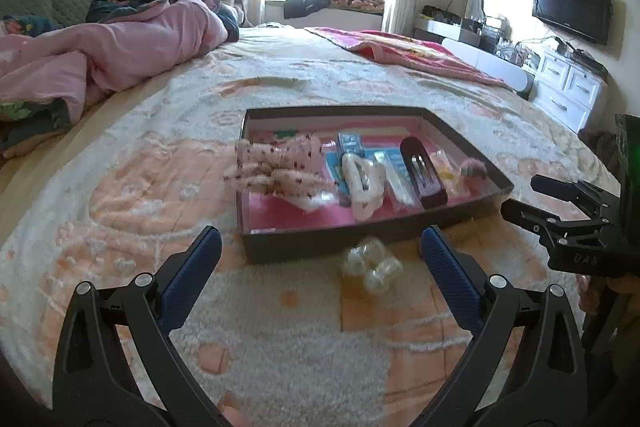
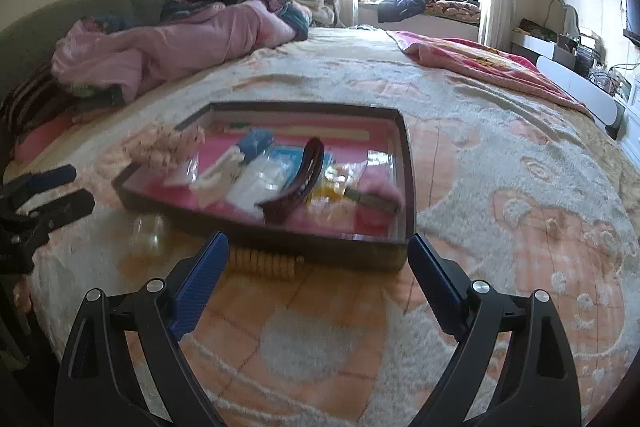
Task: Organize jewelry
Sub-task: 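Withdraw both grippers from the tray toward the remaining items, then grasp the clear pearl container with the left gripper while the right grasps the yellow coiled hair tie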
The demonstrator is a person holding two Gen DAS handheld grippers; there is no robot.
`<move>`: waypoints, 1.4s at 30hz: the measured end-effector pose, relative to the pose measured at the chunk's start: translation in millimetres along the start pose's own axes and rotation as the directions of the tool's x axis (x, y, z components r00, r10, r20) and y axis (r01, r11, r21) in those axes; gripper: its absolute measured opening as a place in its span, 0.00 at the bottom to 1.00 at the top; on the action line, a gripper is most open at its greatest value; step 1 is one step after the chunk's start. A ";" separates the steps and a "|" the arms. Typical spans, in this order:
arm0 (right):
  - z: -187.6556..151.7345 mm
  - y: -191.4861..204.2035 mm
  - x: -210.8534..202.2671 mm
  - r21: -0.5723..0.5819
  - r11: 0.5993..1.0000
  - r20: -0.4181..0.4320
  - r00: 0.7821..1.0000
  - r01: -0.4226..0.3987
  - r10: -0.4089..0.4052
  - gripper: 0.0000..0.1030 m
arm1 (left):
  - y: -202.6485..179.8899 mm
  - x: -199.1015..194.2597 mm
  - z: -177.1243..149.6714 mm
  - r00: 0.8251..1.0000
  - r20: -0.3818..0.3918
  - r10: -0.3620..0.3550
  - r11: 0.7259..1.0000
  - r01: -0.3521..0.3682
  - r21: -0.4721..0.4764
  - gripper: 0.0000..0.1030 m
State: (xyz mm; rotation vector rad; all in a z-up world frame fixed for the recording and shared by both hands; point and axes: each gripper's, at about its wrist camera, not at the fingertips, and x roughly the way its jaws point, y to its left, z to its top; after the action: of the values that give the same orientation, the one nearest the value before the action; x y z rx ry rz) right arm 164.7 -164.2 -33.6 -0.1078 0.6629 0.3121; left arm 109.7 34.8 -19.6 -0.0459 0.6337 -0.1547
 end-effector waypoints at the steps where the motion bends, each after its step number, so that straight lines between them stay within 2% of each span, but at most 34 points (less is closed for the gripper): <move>1: -2.8 1.2 0.0 -0.004 1.000 -0.006 1.000 0.001 -0.001 0.86 | 0.0 -0.2 -2.9 1.000 -0.007 0.001 1.000 -0.001 0.004 0.89; 8: -17.6 6.1 -0.1 -0.009 1.000 -0.046 0.999 -0.012 0.011 0.86 | -0.8 5.5 -16.3 0.998 -0.062 -0.019 1.000 0.020 0.018 0.89; 12: -21.1 11.4 3.5 -0.028 0.999 -0.057 0.998 -0.022 0.020 0.86 | -4.1 13.6 -21.2 0.995 -0.082 -0.054 0.998 0.055 0.018 0.89; 23: -24.4 11.3 23.2 -0.024 0.999 -0.112 0.993 -0.042 0.040 0.86 | -11.0 55.8 -18.4 0.983 -0.150 -0.102 0.995 0.103 -0.001 0.88; 25: -24.4 11.5 25.6 -0.020 0.998 -0.119 0.992 -0.053 0.050 0.86 | -11.2 59.6 -17.2 0.980 -0.156 -0.120 0.993 0.119 -0.015 0.83; 27: -24.3 13.4 27.6 -0.020 0.998 -0.126 0.990 -0.063 0.060 0.86 | -12.7 62.3 -18.2 0.979 -0.165 -0.123 0.992 0.124 -0.006 0.70; 29: -24.2 16.3 28.9 -0.017 0.996 -0.132 0.988 -0.086 0.083 0.86 | -13.3 65.5 -19.3 0.975 -0.180 -0.133 0.991 0.135 -0.005 0.48; 31: -23.1 18.7 29.8 -0.004 0.994 -0.135 0.985 -0.113 0.111 0.86 | -14.4 66.1 -19.5 0.969 -0.189 -0.158 0.987 0.160 -0.006 0.38; 34: -17.8 23.6 33.7 0.010 0.992 -0.135 0.983 -0.128 0.128 0.90 | -16.9 63.8 -19.0 0.972 -0.188 -0.142 0.989 0.148 0.020 0.38; 42: -6.9 40.2 56.2 -0.001 0.996 -0.186 0.979 -0.091 0.089 0.89 | -1.5 46.3 -15.5 0.977 -0.161 -0.140 0.990 0.139 -0.019 0.38</move>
State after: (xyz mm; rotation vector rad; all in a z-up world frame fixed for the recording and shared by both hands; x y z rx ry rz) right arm 189.6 -113.4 -73.9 -0.1168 0.8530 0.3953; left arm 137.1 26.0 -59.1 -0.0859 0.7939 -0.2942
